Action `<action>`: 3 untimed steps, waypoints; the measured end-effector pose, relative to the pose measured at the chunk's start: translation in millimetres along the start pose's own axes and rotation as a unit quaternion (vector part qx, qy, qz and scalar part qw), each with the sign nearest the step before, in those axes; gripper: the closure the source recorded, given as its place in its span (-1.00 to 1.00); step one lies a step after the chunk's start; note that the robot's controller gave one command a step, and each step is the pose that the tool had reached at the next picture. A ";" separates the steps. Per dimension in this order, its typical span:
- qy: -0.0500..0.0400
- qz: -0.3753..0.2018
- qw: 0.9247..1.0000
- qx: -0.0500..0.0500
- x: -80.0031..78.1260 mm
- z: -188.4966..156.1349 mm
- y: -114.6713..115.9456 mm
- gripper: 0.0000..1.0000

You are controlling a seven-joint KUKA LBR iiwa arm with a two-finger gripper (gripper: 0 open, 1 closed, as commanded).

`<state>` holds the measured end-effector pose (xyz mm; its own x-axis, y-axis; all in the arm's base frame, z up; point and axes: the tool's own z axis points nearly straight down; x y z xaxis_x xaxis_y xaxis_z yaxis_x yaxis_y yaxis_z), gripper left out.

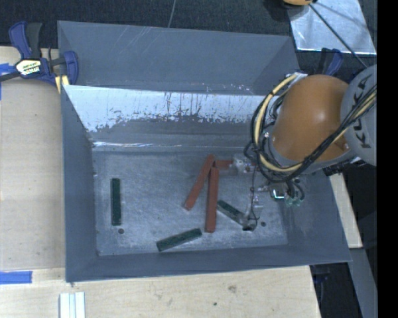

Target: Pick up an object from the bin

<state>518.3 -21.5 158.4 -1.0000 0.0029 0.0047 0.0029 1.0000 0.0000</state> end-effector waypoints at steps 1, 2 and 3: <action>-0.004 0.000 1.000 0.000 -1.9 -3.8 0.0 -1.00; -0.006 -0.039 0.999 0.001 -7.9 37.2 -5.6 -1.00; -0.003 0.003 1.000 0.000 -14.9 73.8 -48.9 -1.00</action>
Offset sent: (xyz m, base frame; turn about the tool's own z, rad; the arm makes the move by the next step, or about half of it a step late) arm 0.0103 -0.0122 -0.0884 -0.1624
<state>532.8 -70.4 84.5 -1.0000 0.0090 -0.0017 0.0090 1.0000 0.0003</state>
